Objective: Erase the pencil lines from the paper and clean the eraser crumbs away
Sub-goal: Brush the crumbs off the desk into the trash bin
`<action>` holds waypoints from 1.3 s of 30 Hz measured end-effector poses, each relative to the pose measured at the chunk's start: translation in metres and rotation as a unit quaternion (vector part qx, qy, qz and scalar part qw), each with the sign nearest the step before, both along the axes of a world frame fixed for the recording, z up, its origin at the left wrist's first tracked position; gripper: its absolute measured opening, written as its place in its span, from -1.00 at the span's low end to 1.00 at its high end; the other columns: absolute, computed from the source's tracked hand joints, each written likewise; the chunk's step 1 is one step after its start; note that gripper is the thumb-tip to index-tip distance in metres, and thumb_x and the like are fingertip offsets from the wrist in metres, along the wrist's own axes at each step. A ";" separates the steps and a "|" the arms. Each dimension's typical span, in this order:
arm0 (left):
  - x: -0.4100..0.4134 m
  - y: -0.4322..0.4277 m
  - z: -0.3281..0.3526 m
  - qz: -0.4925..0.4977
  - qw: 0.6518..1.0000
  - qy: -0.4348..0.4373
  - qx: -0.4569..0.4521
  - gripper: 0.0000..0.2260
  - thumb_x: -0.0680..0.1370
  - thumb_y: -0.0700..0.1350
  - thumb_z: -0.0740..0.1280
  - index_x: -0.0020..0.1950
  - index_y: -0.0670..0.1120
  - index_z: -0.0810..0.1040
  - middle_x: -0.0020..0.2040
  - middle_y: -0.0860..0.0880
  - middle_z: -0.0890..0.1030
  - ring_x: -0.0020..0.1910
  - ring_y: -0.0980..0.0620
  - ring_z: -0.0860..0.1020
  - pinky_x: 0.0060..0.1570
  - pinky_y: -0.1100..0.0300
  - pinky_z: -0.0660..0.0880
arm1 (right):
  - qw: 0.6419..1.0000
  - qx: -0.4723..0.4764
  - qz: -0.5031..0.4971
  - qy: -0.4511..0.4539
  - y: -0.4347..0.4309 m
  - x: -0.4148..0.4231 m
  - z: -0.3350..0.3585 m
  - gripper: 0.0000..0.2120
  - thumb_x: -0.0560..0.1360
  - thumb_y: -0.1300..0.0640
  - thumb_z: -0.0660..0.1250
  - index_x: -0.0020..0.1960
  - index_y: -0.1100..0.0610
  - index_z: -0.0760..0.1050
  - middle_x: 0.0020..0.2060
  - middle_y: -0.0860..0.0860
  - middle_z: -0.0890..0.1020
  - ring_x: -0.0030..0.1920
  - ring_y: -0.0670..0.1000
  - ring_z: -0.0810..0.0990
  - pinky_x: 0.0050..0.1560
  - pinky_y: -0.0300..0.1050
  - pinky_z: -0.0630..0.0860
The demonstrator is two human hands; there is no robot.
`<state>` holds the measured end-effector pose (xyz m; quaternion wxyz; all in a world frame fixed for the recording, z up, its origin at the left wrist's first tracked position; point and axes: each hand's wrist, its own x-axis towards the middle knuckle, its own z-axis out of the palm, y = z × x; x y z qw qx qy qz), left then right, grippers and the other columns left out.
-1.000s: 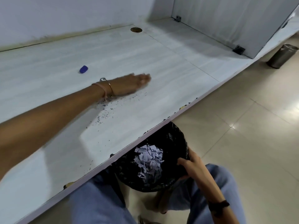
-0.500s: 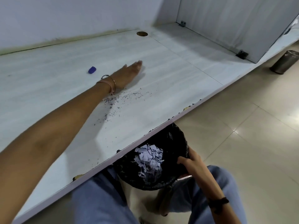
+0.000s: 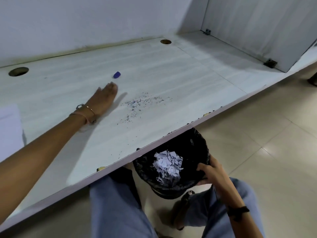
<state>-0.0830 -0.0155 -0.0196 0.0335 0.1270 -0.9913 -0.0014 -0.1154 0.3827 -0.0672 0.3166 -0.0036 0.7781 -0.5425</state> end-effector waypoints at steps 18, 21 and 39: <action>0.048 0.100 0.007 0.042 0.999 -0.032 0.003 -0.48 0.56 -0.18 -0.24 0.50 -0.26 0.12 0.54 -0.35 0.06 0.55 -0.26 0.04 0.38 -0.22 0.20 | 0.999 -0.026 0.028 -0.009 -0.002 0.010 -0.011 -0.60 0.43 0.40 0.19 0.22 0.12 0.38 0.05 0.27 0.57 -0.26 0.32 0.67 -0.23 0.27 0.62; 0.041 0.153 0.001 -0.071 0.994 -0.026 0.075 -0.55 0.70 -0.13 -0.16 0.58 -0.24 -0.03 0.59 -0.19 -0.10 0.59 -0.08 -0.09 0.53 -0.06 0.02 | 0.999 -0.024 0.037 -0.010 -0.005 0.013 -0.014 -0.62 0.44 0.39 0.20 0.21 0.12 0.39 0.07 0.24 0.56 -0.27 0.31 0.67 -0.22 0.26 0.62; 0.049 0.239 0.001 0.062 0.956 0.053 0.283 -0.17 0.46 0.36 -0.39 0.59 -0.12 -0.21 0.59 -0.06 -0.25 0.56 0.08 -0.25 0.53 0.12 -0.26 | 0.998 -0.056 0.032 -0.018 -0.011 0.027 -0.020 -0.59 0.43 0.40 0.20 0.24 0.13 0.40 0.11 0.22 0.57 -0.24 0.28 0.67 -0.27 0.22 0.63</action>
